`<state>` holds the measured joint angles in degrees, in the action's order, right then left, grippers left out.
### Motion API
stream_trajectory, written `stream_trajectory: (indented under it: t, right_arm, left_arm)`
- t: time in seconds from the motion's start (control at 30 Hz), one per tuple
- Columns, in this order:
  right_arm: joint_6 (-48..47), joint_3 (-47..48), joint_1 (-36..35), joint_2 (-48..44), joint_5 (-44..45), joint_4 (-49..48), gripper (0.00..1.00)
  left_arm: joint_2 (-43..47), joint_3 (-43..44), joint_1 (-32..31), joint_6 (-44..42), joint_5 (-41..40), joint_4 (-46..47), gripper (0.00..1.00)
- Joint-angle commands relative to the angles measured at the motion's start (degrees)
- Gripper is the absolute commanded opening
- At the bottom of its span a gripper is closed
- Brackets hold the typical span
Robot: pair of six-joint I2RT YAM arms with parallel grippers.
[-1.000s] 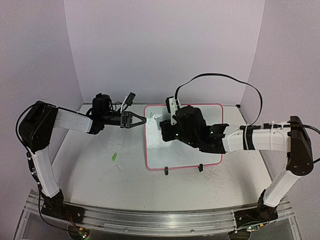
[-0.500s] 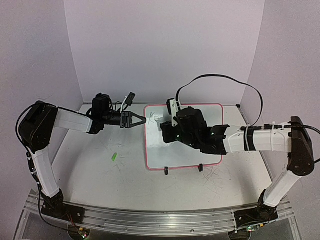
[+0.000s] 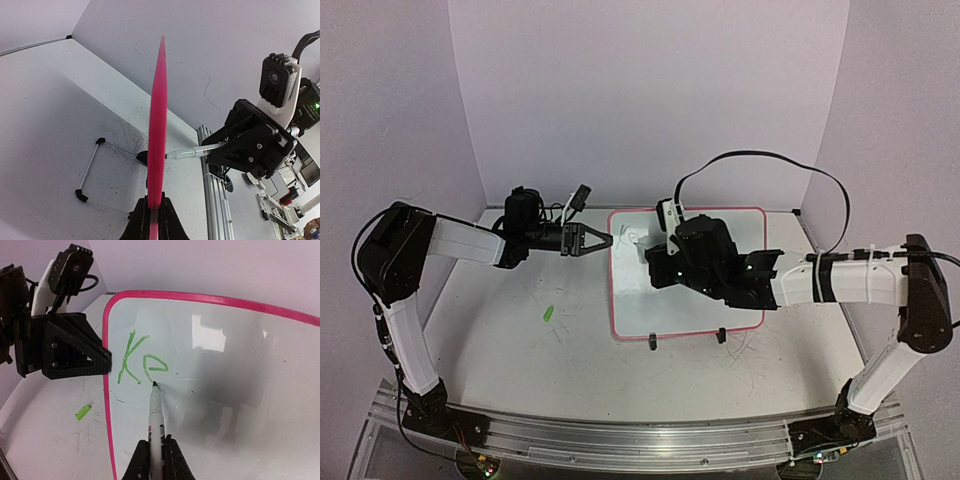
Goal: Write a sentence on the whiteboard
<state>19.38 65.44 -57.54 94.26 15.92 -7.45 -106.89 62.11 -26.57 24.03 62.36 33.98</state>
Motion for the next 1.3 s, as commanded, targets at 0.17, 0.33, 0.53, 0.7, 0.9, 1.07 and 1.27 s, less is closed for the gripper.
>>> stream_trajectory:
  t: [0.17, 0.33, 0.53, 0.7, 0.9, 1.07, 1.27]
  right_arm:
    - [-1.79, -2.92, 0.11, -6.54, -0.70, -0.73, 0.00]
    - [-2.51, -3.59, 1.16, -7.92, -0.05, -2.09, 0.00]
    - [-3.23, -1.97, 1.46, -5.65, -0.17, -2.31, 0.00]
    - [-3.64, -0.98, 1.60, -4.66, -0.05, -2.77, 0.00]
    - [-3.56, 0.17, 1.73, -3.40, -0.90, -3.05, 0.00]
    - [-3.51, 0.62, 1.73, -2.58, -1.10, -3.19, 0.00]
    - [-2.73, -0.10, 1.73, -2.71, -0.90, -3.10, 0.00]
  left_arm:
    - [2.49, 0.26, -0.50, -0.19, 2.88, 1.16, 0.00]
    - [2.39, 0.48, -0.50, -0.13, 2.92, 1.11, 0.00]
    - [2.56, 0.25, -0.49, -0.21, 2.83, 1.15, 0.00]
    - [2.65, 0.24, -0.47, -0.21, 2.91, 1.17, 0.00]
    - [2.74, 0.29, -0.46, -0.21, 2.89, 1.16, 0.00]
    - [2.75, 0.27, -0.48, -0.21, 2.97, 1.18, 0.00]
    - [2.75, 0.21, -0.46, -0.21, 2.87, 1.16, 0.00]
